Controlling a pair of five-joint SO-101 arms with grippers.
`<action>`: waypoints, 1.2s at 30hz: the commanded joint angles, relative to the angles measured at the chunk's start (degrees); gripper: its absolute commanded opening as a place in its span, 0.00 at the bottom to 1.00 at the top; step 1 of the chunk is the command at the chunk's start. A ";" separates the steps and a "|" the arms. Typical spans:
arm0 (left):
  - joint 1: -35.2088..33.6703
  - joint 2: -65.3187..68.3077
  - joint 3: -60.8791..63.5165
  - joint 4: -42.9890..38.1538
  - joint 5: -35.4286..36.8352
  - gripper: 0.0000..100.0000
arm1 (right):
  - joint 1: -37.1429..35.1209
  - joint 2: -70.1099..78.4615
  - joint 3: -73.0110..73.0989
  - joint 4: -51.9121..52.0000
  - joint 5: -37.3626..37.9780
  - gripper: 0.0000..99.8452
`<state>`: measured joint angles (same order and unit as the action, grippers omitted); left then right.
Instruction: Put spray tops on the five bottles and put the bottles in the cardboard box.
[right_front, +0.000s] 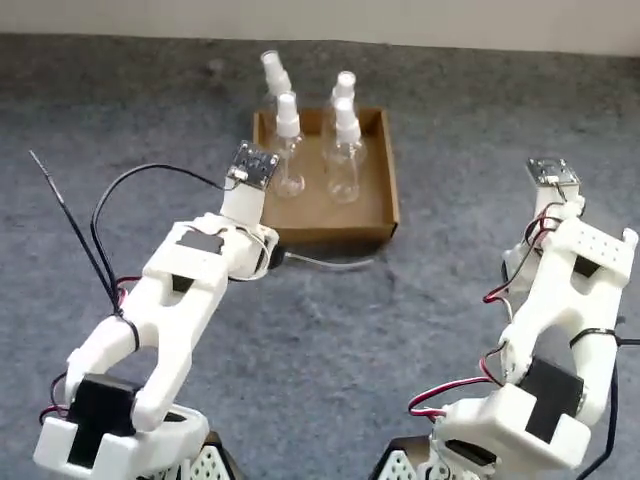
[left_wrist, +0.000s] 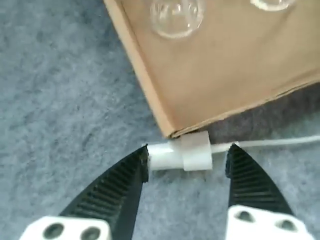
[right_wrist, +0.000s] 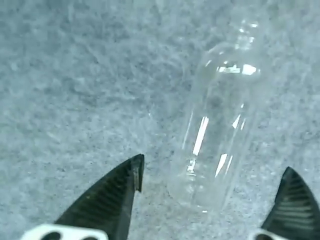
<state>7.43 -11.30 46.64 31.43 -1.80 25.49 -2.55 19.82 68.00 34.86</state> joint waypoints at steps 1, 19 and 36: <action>-1.01 -0.13 -2.15 -1.85 3.96 0.22 | -0.13 -2.86 -2.95 -0.40 -0.44 0.35; -1.01 9.80 -3.47 -6.59 2.11 0.22 | -0.04 -3.03 -3.03 2.07 -0.18 0.35; -1.10 0.31 -3.03 24.18 -17.49 0.04 | 0.75 -3.03 -3.03 2.07 -0.18 0.35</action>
<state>7.08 -7.52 44.97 49.10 -15.43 25.49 -2.55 19.82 69.67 34.86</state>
